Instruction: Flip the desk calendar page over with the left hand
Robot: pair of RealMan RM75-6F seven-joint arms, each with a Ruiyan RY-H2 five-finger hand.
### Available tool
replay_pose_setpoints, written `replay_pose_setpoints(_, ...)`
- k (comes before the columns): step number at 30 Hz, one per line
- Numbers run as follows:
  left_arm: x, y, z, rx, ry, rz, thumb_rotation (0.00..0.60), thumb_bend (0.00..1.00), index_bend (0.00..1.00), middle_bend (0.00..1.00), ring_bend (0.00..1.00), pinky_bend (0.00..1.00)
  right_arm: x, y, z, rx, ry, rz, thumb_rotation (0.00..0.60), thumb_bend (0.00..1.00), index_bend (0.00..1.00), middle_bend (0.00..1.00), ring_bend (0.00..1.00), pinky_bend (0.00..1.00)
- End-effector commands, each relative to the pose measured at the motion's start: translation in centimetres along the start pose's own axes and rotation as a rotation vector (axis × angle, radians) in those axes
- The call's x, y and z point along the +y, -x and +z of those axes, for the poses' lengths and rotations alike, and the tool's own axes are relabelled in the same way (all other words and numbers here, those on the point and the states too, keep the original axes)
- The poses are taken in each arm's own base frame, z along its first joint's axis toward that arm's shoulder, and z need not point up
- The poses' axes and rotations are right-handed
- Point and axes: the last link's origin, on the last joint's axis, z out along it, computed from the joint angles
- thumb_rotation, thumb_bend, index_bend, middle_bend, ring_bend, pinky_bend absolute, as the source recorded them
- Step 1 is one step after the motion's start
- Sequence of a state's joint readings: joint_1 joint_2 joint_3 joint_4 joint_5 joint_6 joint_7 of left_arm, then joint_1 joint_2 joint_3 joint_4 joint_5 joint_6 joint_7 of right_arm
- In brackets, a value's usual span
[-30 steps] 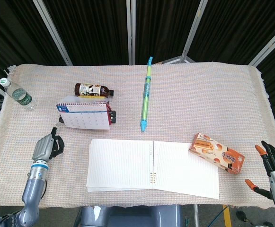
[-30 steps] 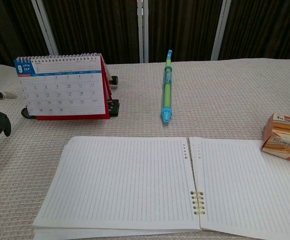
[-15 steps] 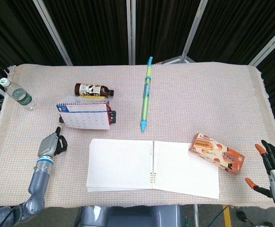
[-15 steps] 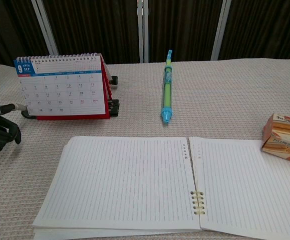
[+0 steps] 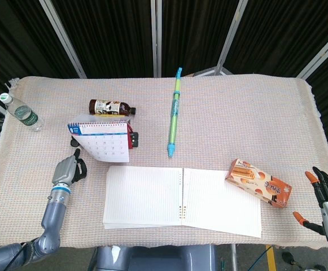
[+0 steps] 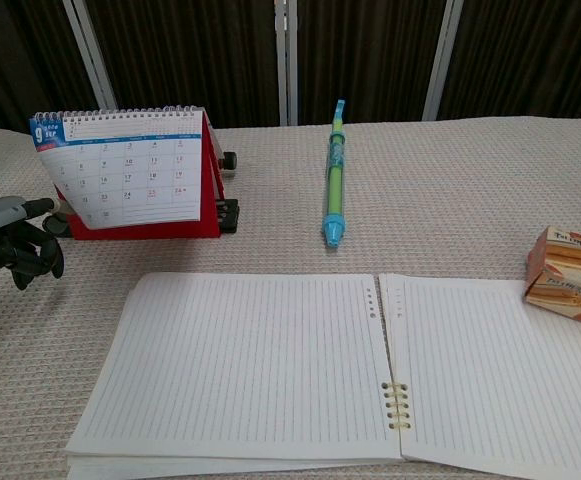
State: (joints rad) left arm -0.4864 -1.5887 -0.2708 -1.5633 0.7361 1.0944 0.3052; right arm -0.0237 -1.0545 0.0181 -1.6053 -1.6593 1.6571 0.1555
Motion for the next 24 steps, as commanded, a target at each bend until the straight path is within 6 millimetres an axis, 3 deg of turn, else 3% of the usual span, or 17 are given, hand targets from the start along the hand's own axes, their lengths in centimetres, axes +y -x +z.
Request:
replay_pose_setpoints(1, -0.7, -0.2, -0.6, 0.009, -0.004, 0.003, 0.600, 0.78, 0.00, 0.57, 0.65, 0.54, -0.1, 0.0, -0.2, 0.000, -0.003, -0.001, 0.600, 0.07, 0.00, 0.00, 0.00, 0.00)
replay_pose_setpoints(14, -3.4, -1.5, -2.3, 0.020, -0.008, -0.002, 0.600, 0.78, 0.00, 0.57, 0.65, 0.54, -0.6, -0.1, -0.8, 0.009, -0.014, -0.008, 0.600, 0.07, 0.00, 0.00, 0.00, 0.00)
replay_pose_setpoints(24, -2.4, -0.6, -2.0, 0.003, 0.018, 0.007, 0.600, 0.78, 0.00, 0.57, 0.65, 0.54, -0.5, -0.1, -0.7, 0.010, -0.011, -0.007, 0.600, 0.07, 0.00, 0.00, 0.00, 0.00)
